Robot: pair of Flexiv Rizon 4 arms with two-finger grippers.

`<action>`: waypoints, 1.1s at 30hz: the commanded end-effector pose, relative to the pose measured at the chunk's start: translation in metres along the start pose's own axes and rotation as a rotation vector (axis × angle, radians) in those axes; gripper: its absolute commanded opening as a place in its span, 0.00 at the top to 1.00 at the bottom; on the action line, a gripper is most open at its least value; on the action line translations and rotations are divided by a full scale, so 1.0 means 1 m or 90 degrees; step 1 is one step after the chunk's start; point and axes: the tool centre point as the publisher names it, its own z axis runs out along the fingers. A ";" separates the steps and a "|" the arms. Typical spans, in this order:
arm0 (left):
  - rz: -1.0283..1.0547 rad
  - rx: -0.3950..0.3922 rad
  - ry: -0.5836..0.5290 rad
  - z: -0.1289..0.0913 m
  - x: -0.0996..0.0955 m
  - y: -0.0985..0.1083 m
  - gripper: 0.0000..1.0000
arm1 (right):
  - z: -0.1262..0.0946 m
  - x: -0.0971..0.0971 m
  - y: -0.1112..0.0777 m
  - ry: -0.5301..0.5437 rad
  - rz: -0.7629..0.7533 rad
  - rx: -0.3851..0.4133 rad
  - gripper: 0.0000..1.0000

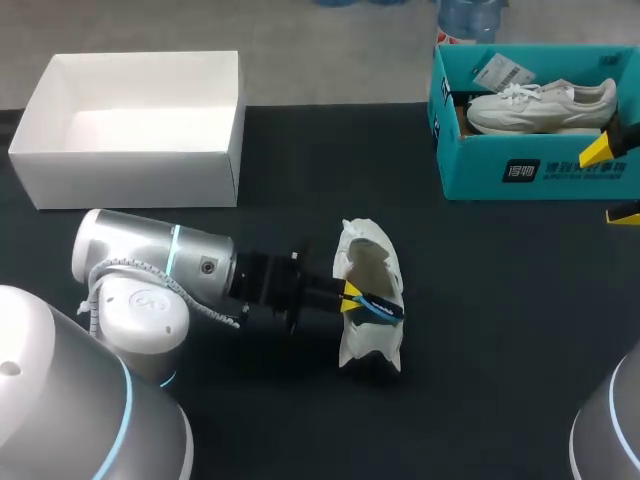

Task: Take the shoe out of the shoebox, open the shoe tongue, remove and reinsert the insole, then place the shoe into the shoebox

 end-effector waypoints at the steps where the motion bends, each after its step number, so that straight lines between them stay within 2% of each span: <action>1: 0.005 -0.007 0.000 0.010 -0.004 0.007 1.00 | 0.000 0.000 -0.001 -0.002 0.001 -0.001 0.00; 6: 0.011 -0.025 0.004 0.012 -0.005 0.015 1.00 | 0.000 0.000 -0.001 -0.002 0.001 -0.001 0.00; 9: 0.012 -0.027 -0.002 0.008 -0.008 0.012 1.00 | 0.000 0.000 -0.001 -0.002 0.001 -0.001 0.00; 12: 0.019 -0.024 -0.005 0.003 -0.010 0.004 0.26 | 0.000 0.000 -0.001 -0.002 0.001 -0.001 0.00; 13: 0.020 -0.023 -0.004 0.002 -0.010 0.001 0.18 | 0.000 0.000 -0.001 -0.002 0.001 -0.001 0.00; 14: 0.023 -0.018 -0.004 0.000 -0.010 -0.002 0.16 | 0.000 0.000 -0.001 -0.002 0.001 -0.001 0.00; 16: 0.029 -0.007 -0.001 -0.003 -0.009 -0.010 0.17 | 0.000 0.000 -0.001 -0.002 0.001 -0.001 0.00; 17: 0.034 -0.003 0.000 -0.004 -0.007 -0.014 0.24 | 0.000 0.000 -0.001 -0.002 0.001 -0.001 0.00; 18: 0.036 0.002 0.001 -0.005 -0.006 -0.017 0.51 | 0.000 0.000 -0.001 -0.002 0.001 -0.001 0.00; 19: 0.036 0.005 0.003 -0.006 -0.005 -0.020 0.54 | 0.000 0.000 -0.001 -0.002 0.001 -0.001 0.00; 24: 0.037 0.018 0.013 -0.006 -0.001 -0.028 0.55 | 0.000 0.000 -0.001 -0.002 0.001 -0.001 0.00; 26: 0.038 0.020 0.017 -0.005 0.001 -0.030 0.77 | 0.000 0.000 -0.001 -0.002 0.001 -0.001 0.00; 27: 0.045 0.018 0.024 -0.005 0.002 -0.030 1.00 | 0.000 0.000 -0.001 -0.002 0.001 -0.001 0.00; 33: 0.051 0.002 0.041 0.003 0.009 -0.021 1.00 | 0.000 0.000 -0.001 -0.002 0.001 -0.001 0.00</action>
